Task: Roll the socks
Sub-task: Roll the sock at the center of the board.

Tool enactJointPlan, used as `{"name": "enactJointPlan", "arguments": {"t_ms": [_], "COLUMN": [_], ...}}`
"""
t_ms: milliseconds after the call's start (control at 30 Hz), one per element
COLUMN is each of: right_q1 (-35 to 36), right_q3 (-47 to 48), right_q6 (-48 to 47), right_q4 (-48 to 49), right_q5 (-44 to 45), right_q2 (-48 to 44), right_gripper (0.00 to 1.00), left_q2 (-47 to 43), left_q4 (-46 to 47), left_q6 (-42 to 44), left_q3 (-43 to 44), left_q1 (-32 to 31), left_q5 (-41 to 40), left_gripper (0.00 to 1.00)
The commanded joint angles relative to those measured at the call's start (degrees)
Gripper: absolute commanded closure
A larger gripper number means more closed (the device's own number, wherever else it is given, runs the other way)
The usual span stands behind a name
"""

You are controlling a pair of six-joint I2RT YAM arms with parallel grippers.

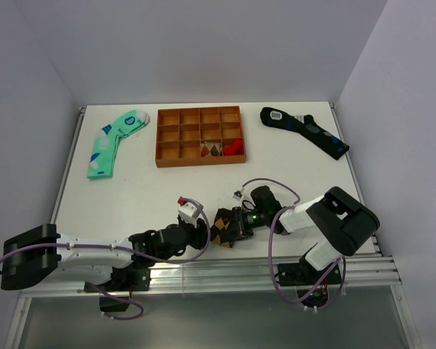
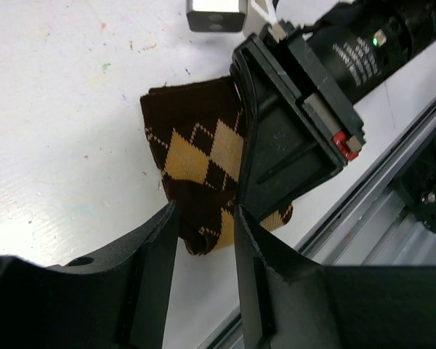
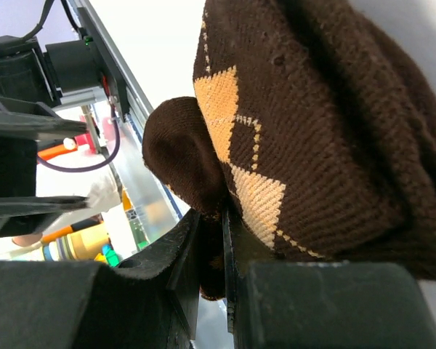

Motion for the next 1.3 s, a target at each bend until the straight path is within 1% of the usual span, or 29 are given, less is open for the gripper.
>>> {"name": "enactJointPlan", "arguments": {"t_ms": [0,100,400,600,800,1067,1267], "right_q1": [-1.3,-2.2,-3.4,-3.5,-3.8,-4.2,-4.6], "right_q3": [-1.0,-2.7,-3.4,-4.2,-4.7,-5.7,-5.4], "right_q6": [-1.5,-0.5,-1.5,-1.1,-1.1,-0.8,-1.1], "right_q4": [-3.8,-2.3,-4.0,-2.2,-0.2,2.7,2.8], "right_q5": [0.4,-0.1,-0.5,-0.9,-1.5,-2.2,-2.5], "right_q2": [0.0,-0.5,-1.7,-1.2,0.2,2.6,3.0], "right_gripper": [0.87,0.87,0.87,0.87,0.86,0.87,0.87], "left_q2": [1.3,3.0,5.8,10.5,13.0,13.9,15.9], "left_q4": [3.0,2.9,1.3,3.3,6.4,7.1,8.3], "left_q6": [3.5,4.5,7.3,9.4,8.2,8.8,8.0], "left_q3": [2.0,2.9,6.1,8.4,7.2,7.5,7.7], "left_q1": [-0.4,-0.4,-1.0,-0.9,1.2,4.3,5.0], "left_q5": [3.7,5.4,4.4,8.0,11.8,14.9,17.7], "left_gripper": [0.58,0.54,0.54,0.53,0.52,0.52,0.52]}}
